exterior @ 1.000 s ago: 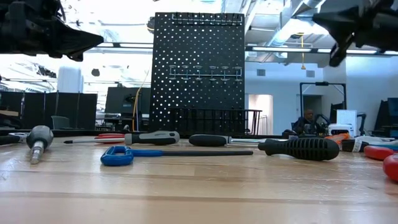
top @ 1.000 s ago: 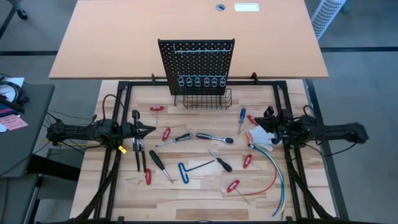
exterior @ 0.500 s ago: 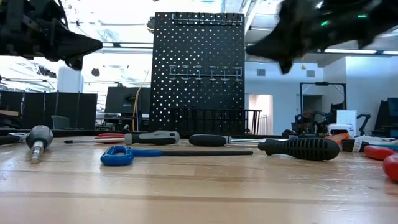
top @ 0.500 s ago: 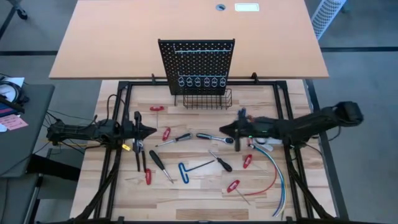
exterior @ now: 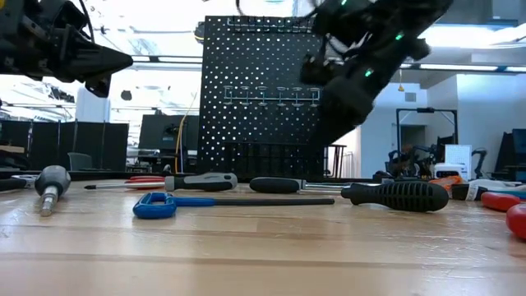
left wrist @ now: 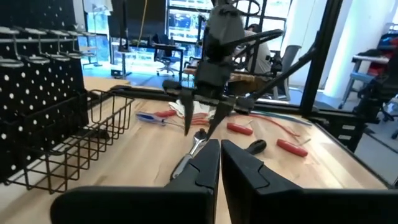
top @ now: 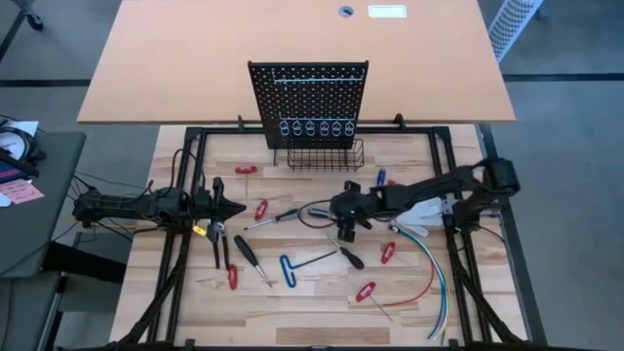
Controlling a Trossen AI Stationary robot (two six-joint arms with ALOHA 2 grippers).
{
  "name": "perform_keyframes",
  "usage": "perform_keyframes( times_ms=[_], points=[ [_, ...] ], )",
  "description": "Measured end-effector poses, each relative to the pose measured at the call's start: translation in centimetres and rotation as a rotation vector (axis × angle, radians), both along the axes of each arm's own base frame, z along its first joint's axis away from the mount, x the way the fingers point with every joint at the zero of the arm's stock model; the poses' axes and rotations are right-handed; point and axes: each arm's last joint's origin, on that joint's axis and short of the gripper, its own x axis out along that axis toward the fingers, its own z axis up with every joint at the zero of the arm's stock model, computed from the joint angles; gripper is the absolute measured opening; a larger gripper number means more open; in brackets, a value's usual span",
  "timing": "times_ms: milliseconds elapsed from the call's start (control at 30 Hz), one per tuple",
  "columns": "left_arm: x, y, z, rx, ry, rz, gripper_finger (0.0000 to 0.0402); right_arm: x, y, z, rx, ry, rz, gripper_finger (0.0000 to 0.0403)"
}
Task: Hang tools onto peg board
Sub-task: Put the ratchet wrench into the wire basket on the pegboard
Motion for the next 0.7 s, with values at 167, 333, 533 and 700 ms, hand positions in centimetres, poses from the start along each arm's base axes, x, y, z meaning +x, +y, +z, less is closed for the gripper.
perform_keyframes(
  times_ms=[167,333,533,700],
  points=[
    [0.0,0.0,0.0,0.037,0.002,0.002,0.0012,0.8,-1.2,-2.9,0.051,0.113,-0.003,0.0196],
    [0.0,0.0,0.0,0.021,0.002,0.002,0.0012,1.1,-1.8,-4.1,0.064,0.147,-0.014,0.0158],
    [0.0,0.0,0.0,-0.007,0.001,-0.004,0.0012,0.9,-2.0,-4.2,0.054,0.175,-0.002,0.0052],
    [0.0,-0.1,0.0,-0.050,0.001,-0.023,0.0012,1.4,-1.7,-2.6,-0.014,0.160,0.040,0.0025]
  ],
)
